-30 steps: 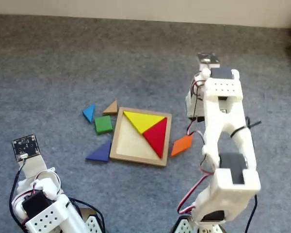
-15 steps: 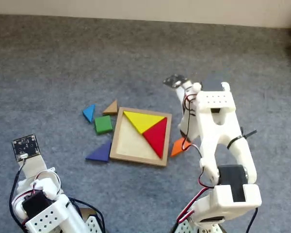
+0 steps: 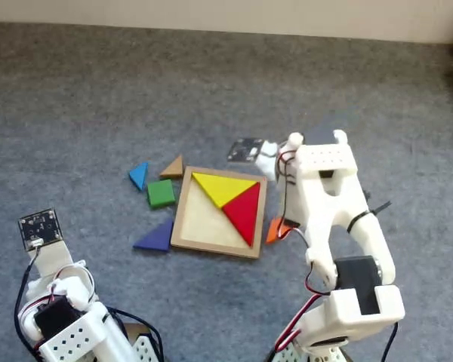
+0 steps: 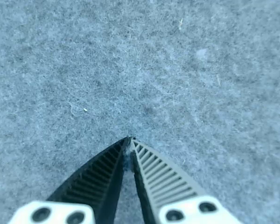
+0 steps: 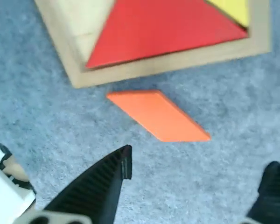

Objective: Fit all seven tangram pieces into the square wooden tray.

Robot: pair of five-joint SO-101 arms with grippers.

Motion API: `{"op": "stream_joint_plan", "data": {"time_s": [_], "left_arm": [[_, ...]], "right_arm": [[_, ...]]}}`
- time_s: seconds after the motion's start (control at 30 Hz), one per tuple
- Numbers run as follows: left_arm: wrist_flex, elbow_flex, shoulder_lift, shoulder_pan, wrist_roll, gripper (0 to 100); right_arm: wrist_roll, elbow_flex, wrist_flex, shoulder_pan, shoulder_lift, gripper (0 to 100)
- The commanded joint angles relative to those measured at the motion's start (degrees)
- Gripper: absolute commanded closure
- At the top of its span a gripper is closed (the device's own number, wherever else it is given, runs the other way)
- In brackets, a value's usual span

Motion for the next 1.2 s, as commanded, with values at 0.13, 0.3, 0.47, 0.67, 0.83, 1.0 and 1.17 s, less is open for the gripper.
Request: {"op": "stream_joint_plan", "data": {"time_s": [0.13,0.3,0.47,0.67,0.83,1.0,1.17], "left_arm": [[0.53,1.19,-3.56,-0.66,0.0,99],[0.53,1.19,-3.56,-0.75,0.0,99],[0.53,1.19,-3.56,-0.75,0.0,99],[0.62,1.19,-3.56,-0.75,0.0,99],[0.62,1.19,-3.65,-0.84,0.0,99],[0.62,1.19,-3.65,-0.84,0.0,99],[0.62,1.19,-3.65,-0.84,0.0,99]], "right_arm": [[7.91,6.55,-0.57,-3.03,-2.77,57.7],[8.0,11.21,-7.87,-2.86,-2.77,57.7],[8.18,15.34,-12.97,-3.12,-2.77,57.7],[7.91,19.74,-18.24,-3.12,-2.77,58.7],[7.91,20.88,-19.12,-3.12,-2.86,70.7],[7.82,20.35,-19.12,-3.12,-3.21,75.7],[7.82,20.35,-19.03,-3.12,-3.21,76.1]]}}
